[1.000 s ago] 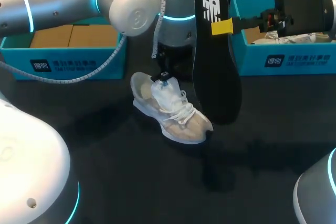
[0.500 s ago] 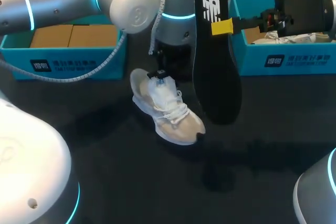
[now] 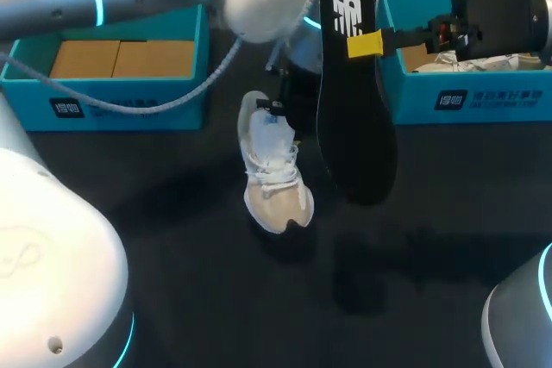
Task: Take the shoe out of the shoebox, open the shoe tongue, remove and reinsert the insole, then place the shoe into the shoebox
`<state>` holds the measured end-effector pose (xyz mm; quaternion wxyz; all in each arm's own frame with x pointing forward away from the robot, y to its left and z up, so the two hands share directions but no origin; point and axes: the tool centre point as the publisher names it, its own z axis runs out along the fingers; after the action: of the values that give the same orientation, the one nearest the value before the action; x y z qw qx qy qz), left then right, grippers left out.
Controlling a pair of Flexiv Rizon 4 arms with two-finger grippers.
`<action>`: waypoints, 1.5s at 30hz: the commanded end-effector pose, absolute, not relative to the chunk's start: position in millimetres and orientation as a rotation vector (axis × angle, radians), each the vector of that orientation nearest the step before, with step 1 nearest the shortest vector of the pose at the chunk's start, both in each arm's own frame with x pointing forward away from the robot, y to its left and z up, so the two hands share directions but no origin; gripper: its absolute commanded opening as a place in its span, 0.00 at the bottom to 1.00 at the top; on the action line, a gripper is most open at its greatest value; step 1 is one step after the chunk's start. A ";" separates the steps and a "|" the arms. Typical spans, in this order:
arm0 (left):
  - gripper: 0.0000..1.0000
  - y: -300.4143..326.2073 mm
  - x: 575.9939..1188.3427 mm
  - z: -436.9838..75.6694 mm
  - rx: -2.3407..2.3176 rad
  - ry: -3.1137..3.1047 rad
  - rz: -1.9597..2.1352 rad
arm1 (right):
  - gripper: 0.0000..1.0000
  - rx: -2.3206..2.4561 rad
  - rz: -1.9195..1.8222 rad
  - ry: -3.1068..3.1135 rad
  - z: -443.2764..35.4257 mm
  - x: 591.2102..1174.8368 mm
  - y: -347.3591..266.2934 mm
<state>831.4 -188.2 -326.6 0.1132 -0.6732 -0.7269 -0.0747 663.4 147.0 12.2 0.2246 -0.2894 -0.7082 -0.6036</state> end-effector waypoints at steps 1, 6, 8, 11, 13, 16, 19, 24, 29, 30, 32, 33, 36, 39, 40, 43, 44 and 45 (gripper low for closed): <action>0.00 -197.5 829.6 -325.7 -2.131 -1.960 -0.419 | 0.00 -0.798 -1.661 -1.955 12.0 666.0 150.1; 0.00 -203.2 835.2 -329.5 -2.170 -1.983 -0.400 | 0.00 -0.798 -1.661 -1.955 12.0 666.0 150.1; 0.00 -205.7 837.1 -330.1 -2.181 -2.000 -0.396 | 0.00 -0.798 -1.661 -1.955 12.0 666.0 150.1; 0.00 -209.5 839.5 -333.0 -2.190 -2.019 -0.383 | 0.00 -0.798 -1.661 -1.955 12.0 666.0 150.1; 0.00 -212.1 841.3 -335.5 -2.185 -2.041 -0.386 | 0.00 -0.798 -1.661 -1.955 12.0 666.0 150.1; 0.00 -216.1 844.2 -338.9 -2.212 -2.034 -0.392 | 0.00 -0.798 -1.661 -1.955 12.0 666.0 150.1; 0.00 -220.8 846.2 -342.5 -2.243 -2.037 -0.402 | 0.00 -0.798 -1.661 -1.955 12.0 666.0 150.1; 0.00 -230.2 848.4 -350.1 -2.231 -2.069 -0.391 | 0.00 -0.798 -1.661 -1.955 12.0 666.0 150.1; 0.00 -234.6 846.5 -360.7 -2.212 -2.065 -0.369 | 0.00 -0.798 -1.661 -1.955 12.0 666.0 150.1; 0.00 -235.0 846.4 -362.6 -2.212 -2.055 -0.366 | 0.00 -0.798 -1.661 -1.955 12.0 666.0 150.1; 0.00 -235.9 846.8 -366.8 -2.206 -2.048 -0.364 | 0.00 -0.798 -1.661 -1.955 12.0 666.0 150.1; 0.00 -236.4 847.2 -368.9 -2.204 -2.042 -0.362 | 0.00 -0.798 -1.661 -1.955 12.0 666.0 150.1; 0.00 -237.7 847.3 -374.3 -2.196 -2.032 -0.353 | 0.00 -0.798 -1.661 -1.955 12.0 666.0 150.1; 0.42 -238.3 847.2 -376.1 -2.187 -2.024 -0.330 | 0.00 -0.798 -1.661 -1.955 12.0 666.0 150.1; 0.72 -238.3 847.3 -376.1 -2.186 -2.024 -0.329 | 0.00 -0.798 -1.661 -1.955 12.0 666.0 150.1; 1.00 -238.0 847.9 -372.5 -2.193 -2.022 -0.299 | 0.00 -0.798 -1.661 -1.955 12.0 666.0 150.1; 1.00 -237.6 848.1 -370.5 -2.195 -2.023 -0.286 | 0.00 -0.798 -1.661 -1.955 12.0 666.0 150.1; 1.00 -237.3 848.4 -368.5 -2.195 -2.025 -0.284 | 0.00 -0.798 -1.661 -1.955 12.0 666.0 150.1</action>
<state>845.9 -241.4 -373.5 0.0720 -0.7289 -0.6736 -0.0989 663.4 146.9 12.2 0.2246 -0.2894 -0.7081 -0.6036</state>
